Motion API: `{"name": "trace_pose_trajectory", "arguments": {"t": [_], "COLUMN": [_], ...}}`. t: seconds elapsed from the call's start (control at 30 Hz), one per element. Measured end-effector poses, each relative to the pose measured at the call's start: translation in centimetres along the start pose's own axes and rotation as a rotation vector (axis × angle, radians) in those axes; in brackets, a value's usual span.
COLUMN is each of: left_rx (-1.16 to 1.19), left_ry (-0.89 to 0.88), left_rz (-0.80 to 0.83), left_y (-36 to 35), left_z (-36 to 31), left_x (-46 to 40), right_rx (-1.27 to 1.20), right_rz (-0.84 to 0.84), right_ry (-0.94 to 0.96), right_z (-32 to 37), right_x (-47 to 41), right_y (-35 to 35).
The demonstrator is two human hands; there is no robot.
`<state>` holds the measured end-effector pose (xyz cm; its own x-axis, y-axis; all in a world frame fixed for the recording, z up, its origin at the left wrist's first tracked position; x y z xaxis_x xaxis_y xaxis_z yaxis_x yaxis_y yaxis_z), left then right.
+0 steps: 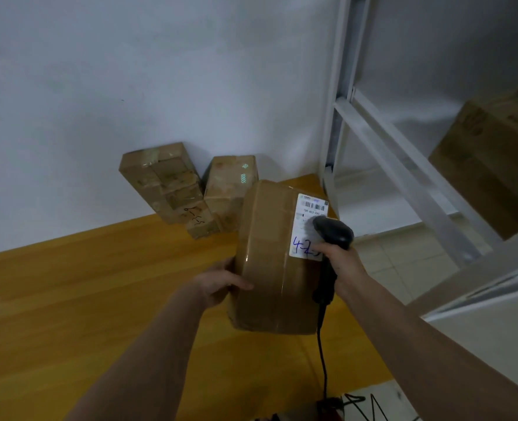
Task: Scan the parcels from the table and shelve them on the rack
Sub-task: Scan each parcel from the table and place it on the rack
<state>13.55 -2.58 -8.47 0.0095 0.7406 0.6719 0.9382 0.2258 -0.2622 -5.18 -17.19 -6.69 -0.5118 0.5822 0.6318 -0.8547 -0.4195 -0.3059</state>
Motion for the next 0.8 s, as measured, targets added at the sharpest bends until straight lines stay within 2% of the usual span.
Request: {"name": "trace_pose_trajectory", "arguments": {"t": [0.2,0.37,0.53,0.8], "left_rx": [0.021,0.128,0.202,0.271], "left_ry": [0.014,-0.082,-0.212,-0.371], "left_rz": [0.014,-0.132,-0.264,-0.28], "left_y": [-0.4,0.1,1.2,2.1], "left_z": [0.1,-1.4,-3.3,-7.3], "left_x": [0.8,1.5,3.6,7.1], "right_rx": [0.09,0.196,0.411,0.584], "right_rz": [0.061,0.125,0.131,0.191], "right_ry": [0.066,0.095,0.279,0.527], "right_z": [1.2,2.0,5.3,8.4], "right_x": [0.9,2.1,4.6,9.6], "right_y": [-0.9,-1.9,-3.7,-8.3]}}
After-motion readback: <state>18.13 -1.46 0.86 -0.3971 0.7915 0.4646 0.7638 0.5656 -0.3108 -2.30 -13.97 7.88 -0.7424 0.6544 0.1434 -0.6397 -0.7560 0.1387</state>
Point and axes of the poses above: each hand's wrist, its own x-axis away from the middle knuckle, its own y-axis out of the back of the hand, z = x × y, the point moved 5 cm from there along -x, towards the middle knuckle, and after that the axes turned 13 degrees about z, right-handed, at the moved point
